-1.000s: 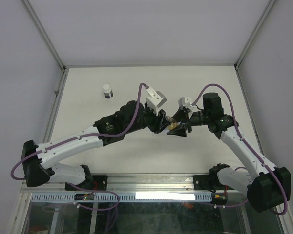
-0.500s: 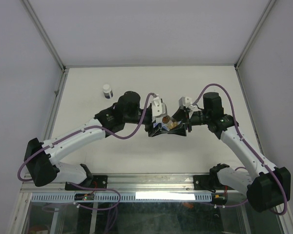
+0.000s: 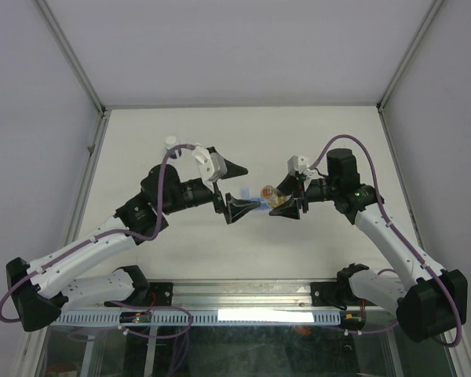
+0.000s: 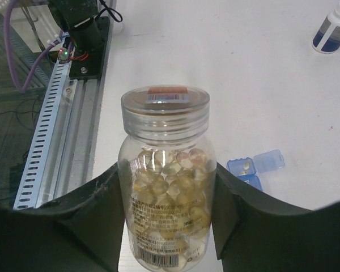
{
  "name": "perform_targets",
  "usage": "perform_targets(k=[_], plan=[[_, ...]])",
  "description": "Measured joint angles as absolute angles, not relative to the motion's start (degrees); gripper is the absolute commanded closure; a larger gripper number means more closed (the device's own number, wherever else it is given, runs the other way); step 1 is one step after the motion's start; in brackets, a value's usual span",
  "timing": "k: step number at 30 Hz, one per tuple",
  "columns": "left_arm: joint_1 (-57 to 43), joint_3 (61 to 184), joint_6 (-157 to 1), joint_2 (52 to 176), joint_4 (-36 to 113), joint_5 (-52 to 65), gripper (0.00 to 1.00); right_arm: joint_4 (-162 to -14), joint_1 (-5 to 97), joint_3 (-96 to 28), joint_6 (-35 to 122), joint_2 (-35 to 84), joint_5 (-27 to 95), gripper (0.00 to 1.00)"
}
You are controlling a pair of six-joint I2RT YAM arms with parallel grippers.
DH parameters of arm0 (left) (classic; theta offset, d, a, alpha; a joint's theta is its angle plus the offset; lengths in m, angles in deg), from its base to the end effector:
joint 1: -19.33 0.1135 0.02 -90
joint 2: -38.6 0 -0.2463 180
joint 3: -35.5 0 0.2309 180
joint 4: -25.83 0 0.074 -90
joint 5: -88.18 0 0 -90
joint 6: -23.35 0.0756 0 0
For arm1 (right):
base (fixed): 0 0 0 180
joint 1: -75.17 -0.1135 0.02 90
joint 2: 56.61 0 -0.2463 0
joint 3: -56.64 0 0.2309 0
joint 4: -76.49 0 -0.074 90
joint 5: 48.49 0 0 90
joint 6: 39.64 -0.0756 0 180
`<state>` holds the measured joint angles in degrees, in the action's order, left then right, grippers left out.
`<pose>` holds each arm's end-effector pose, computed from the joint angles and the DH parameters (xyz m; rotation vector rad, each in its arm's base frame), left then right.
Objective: Sort the pills into containers
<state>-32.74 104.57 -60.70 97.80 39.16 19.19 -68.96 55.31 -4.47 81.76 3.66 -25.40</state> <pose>0.1419 -0.2262 0.3559 1.0723 1.3284 -0.9070 0.1785 0.1384 0.2732 -1.3724 1.3678 1.1027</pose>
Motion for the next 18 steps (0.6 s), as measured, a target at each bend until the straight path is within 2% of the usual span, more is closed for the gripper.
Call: perform_targets(k=[3,8,18], plan=[[-32.72,103.06,-70.55,95.53,37.19,15.54,0.09,-68.96,55.31,-4.47,81.76,3.66,-25.40,1.00],[-33.38,103.01,-85.46,96.62,35.77,9.84,0.12,-68.96,55.31,-4.47,81.76,3.66,-25.38,1.00],[-43.30,108.74,-89.90,105.76,45.41,-8.39,0.15,-68.96,55.38,-4.47,81.78,3.75,-25.34,1.00]])
